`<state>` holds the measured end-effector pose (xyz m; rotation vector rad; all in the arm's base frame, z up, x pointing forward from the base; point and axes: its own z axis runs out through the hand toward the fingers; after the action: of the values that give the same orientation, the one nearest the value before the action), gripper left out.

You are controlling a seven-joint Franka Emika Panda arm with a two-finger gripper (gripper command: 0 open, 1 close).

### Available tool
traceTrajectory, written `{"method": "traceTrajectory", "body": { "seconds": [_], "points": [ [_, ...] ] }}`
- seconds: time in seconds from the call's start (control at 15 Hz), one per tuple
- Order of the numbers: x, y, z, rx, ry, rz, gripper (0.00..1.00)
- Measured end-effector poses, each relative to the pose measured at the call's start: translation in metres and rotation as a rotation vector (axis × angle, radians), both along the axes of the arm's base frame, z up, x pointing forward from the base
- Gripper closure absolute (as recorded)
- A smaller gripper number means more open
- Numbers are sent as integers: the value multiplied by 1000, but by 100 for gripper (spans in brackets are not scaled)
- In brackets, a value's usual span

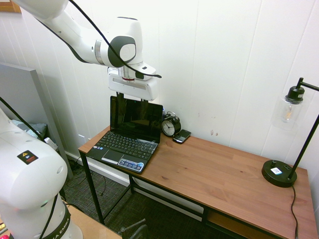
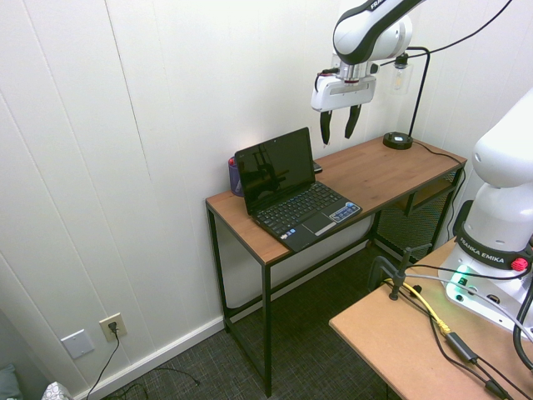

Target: Close the laptop lid

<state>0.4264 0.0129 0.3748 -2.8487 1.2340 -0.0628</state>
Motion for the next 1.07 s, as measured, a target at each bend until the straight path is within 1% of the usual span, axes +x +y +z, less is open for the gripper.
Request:
{"method": "traceTrajectory", "body": {
  "seconds": [0.13,0.47,0.6,0.73,0.93,1.07],
  "points": [
    [0,2,0,-4,-3,-9,0],
    [23,23,30,-7,-116,-3,0],
    [41,41,38,-12,-147,10,0],
    [68,57,40,-16,-175,30,0],
    [111,81,30,-4,-207,63,0],
    [134,99,17,12,-215,79,0]
  ]
}}
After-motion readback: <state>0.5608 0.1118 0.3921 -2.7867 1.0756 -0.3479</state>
